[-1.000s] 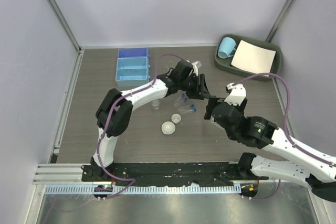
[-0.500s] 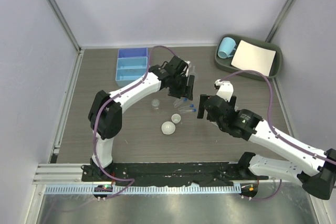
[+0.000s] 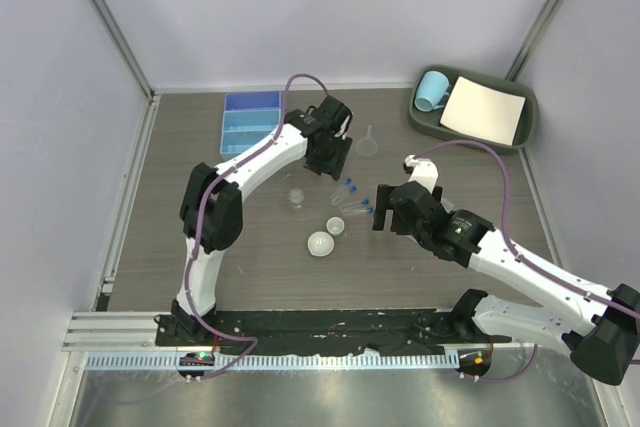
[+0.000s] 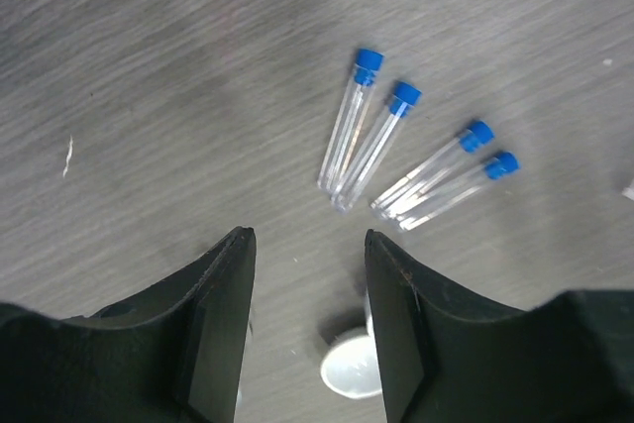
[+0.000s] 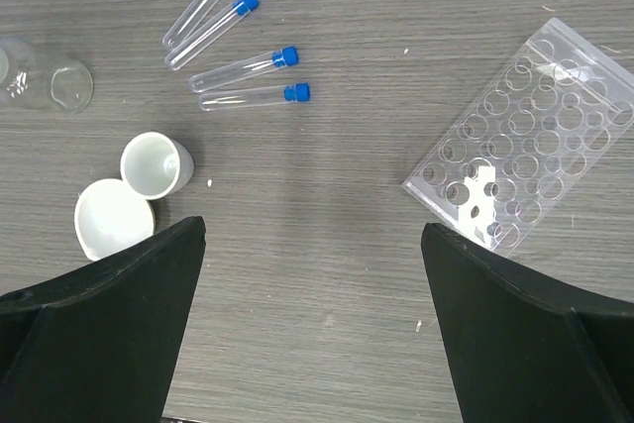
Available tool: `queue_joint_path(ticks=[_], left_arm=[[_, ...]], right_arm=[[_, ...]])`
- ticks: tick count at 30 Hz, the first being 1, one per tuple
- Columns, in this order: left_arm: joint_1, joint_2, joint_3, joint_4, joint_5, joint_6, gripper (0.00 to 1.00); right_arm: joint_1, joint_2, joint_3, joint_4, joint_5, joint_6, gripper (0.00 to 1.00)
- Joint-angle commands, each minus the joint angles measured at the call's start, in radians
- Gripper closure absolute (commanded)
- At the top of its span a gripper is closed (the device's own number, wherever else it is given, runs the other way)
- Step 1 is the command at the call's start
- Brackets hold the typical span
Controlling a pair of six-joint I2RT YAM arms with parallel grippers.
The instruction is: Organize the chemistry lab equipment
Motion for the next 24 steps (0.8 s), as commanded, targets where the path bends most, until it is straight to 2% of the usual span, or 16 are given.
queue_joint_path(ticks=[1,9,24], left_arm=[[0.003,0.075,0.077,-0.018,-0.032,0.104,0.48],[0.004,0.153,0.091,0.031,-0.046,0.21,0.45],[0.007,0.195,0.069,0.1,0.063,0.246,0.44]], right_arm=[[-0.006,-0.024,-0.024,0.055,-0.021,-0.029,0.04],[-0.006,-0.058,-0.064,0.079,-0.047,-0.039,0.04],[-0.01,-0.048,-0.112,0.112,-0.069,-0.047,0.04]])
